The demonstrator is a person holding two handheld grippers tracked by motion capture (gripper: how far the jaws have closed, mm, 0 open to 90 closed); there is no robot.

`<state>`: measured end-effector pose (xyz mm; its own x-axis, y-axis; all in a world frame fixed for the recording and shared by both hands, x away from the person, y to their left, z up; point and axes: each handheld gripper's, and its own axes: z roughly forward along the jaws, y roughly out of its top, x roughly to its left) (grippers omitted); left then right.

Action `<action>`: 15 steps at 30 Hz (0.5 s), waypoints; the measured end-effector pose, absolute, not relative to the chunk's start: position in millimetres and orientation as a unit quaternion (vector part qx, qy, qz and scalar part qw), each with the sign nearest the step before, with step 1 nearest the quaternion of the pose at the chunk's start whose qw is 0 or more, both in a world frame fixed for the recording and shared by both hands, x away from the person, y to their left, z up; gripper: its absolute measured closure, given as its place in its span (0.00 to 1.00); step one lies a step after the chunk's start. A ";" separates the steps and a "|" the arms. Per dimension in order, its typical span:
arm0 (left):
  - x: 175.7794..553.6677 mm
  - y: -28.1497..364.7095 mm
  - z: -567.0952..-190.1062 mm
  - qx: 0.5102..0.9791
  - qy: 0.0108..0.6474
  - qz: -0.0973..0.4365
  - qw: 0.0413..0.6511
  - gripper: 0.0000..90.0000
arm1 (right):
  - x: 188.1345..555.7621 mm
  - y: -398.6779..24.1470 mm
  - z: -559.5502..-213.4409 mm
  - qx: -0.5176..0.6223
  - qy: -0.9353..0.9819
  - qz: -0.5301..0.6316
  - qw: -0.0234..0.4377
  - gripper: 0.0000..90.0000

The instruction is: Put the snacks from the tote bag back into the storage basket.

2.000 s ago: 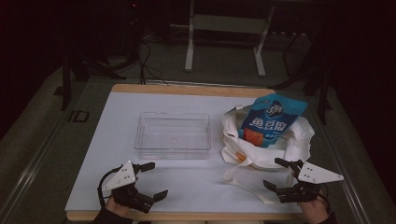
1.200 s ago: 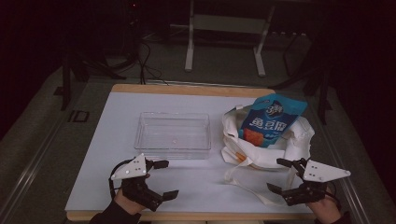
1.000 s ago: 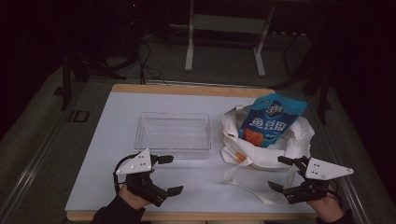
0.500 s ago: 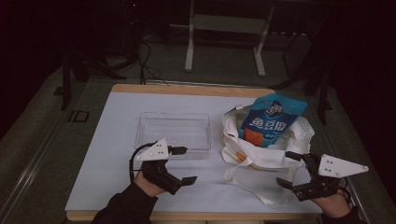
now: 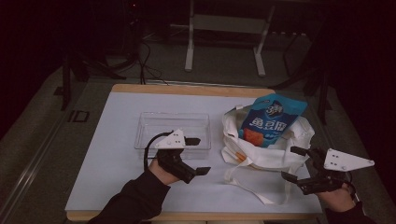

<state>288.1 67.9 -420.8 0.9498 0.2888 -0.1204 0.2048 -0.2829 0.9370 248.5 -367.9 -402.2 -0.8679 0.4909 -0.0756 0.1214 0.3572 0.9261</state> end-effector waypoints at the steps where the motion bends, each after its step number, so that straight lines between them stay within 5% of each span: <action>1: 290.3 65.0 -420.2 0.800 0.153 0.036 0.579 0.01 | 249.3 -368.6 -401.3 0.190 0.805 0.534 0.176 0.14; 15: 322.1 22.9 -410.9 0.809 0.124 0.038 0.574 0.02 | 262.0 -385.5 -402.1 0.209 0.796 0.534 0.192 0.15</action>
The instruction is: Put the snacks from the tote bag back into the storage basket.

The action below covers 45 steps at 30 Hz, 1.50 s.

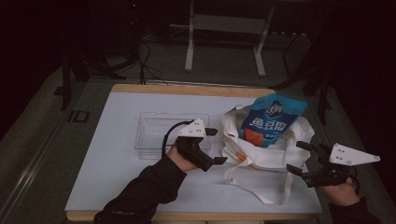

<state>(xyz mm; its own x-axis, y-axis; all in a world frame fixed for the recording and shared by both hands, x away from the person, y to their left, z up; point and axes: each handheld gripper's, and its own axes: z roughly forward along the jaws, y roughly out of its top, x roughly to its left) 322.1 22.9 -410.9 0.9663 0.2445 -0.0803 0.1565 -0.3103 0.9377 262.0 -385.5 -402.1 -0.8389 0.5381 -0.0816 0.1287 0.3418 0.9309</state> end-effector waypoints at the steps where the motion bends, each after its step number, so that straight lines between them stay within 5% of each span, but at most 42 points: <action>1: 324.8 19.6 -410.3 0.808 0.124 0.039 0.575 0.02 | 263.5 -387.3 -402.4 0.214 0.795 0.534 0.193 0.15; 24: 387.5 -32.8 -406.5 0.810 0.124 0.053 0.571 0.12 | 312.2 -420.5 -404.3 0.262 0.791 0.519 0.193 0.15; 32: 404.7 -46.3 -416.0 0.812 0.130 0.068 0.565 0.18 | 335.9 -427.7 -403.2 0.261 0.790 0.522 0.190 0.24; 35: 407.8 -51.5 -417.7 0.815 0.127 0.063 0.561 0.30 | 345.6 -428.1 -404.8 0.266 0.788 0.524 0.186 0.24; 40: 416.2 -59.9 -421.2 0.816 0.146 0.065 0.556 0.36 | 359.3 -425.1 -408.2 0.278 0.787 0.519 0.184 0.25; 45: 421.1 -68.3 -424.3 0.819 0.143 0.077 0.551 0.47 | 368.5 -419.0 -411.5 0.275 0.789 0.512 0.201 0.38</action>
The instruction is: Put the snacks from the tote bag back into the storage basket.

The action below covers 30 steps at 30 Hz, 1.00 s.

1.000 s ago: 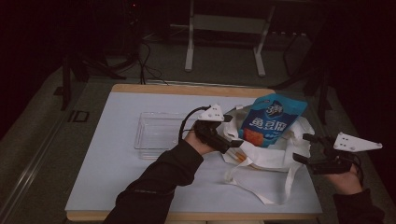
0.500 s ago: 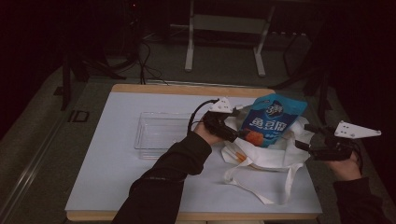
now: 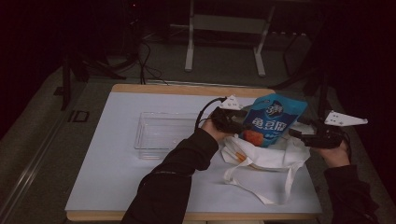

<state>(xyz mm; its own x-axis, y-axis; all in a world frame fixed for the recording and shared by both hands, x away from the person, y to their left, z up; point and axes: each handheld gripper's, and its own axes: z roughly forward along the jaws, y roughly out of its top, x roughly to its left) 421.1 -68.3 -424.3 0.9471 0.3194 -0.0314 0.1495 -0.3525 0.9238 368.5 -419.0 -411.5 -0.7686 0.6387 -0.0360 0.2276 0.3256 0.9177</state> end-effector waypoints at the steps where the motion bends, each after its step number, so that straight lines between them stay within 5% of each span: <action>1: 421.6 -70.4 -424.9 0.820 0.143 0.079 0.549 0.49 | 369.8 -417.1 -412.2 0.271 0.792 0.505 0.211 0.40; 16: 430.7 -83.4 -430.1 0.820 0.152 0.073 0.547 0.73 | 389.6 -398.4 -420.6 0.265 0.802 0.508 0.172 0.56; 30: 432.6 -88.4 -431.7 0.824 0.155 0.067 0.542 0.88 | 394.4 -397.8 -423.1 0.270 0.799 0.516 0.150 0.85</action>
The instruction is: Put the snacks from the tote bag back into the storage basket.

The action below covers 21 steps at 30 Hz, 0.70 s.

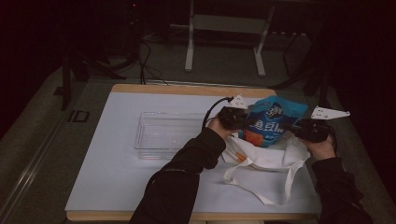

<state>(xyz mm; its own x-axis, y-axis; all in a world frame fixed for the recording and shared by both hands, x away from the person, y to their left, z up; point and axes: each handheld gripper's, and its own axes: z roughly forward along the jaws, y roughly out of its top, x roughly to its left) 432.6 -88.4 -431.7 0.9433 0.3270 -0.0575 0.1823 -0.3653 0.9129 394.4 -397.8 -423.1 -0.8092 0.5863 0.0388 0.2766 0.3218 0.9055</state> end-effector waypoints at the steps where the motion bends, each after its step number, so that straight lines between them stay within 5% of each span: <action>1: 432.7 -88.1 -431.3 0.824 0.153 0.067 0.542 0.88 | 394.6 -397.5 -422.9 0.270 0.800 0.516 0.147 0.86; 8: 432.8 -90.3 -429.2 0.828 0.149 0.074 0.536 0.97 | 394.7 -393.8 -419.3 0.262 0.812 0.503 0.142 0.95; 21: 427.7 -97.6 -410.3 0.824 0.143 0.086 0.541 1.00 | 389.8 -398.0 -404.2 0.268 0.809 0.501 0.151 0.97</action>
<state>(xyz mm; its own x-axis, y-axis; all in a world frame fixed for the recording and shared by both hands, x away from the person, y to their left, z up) 427.7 -97.6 -410.3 0.9446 0.3280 -0.0134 0.1426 -0.3732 0.9167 389.8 -398.0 -404.2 -0.8109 0.5847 0.0231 0.2814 0.3551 0.8915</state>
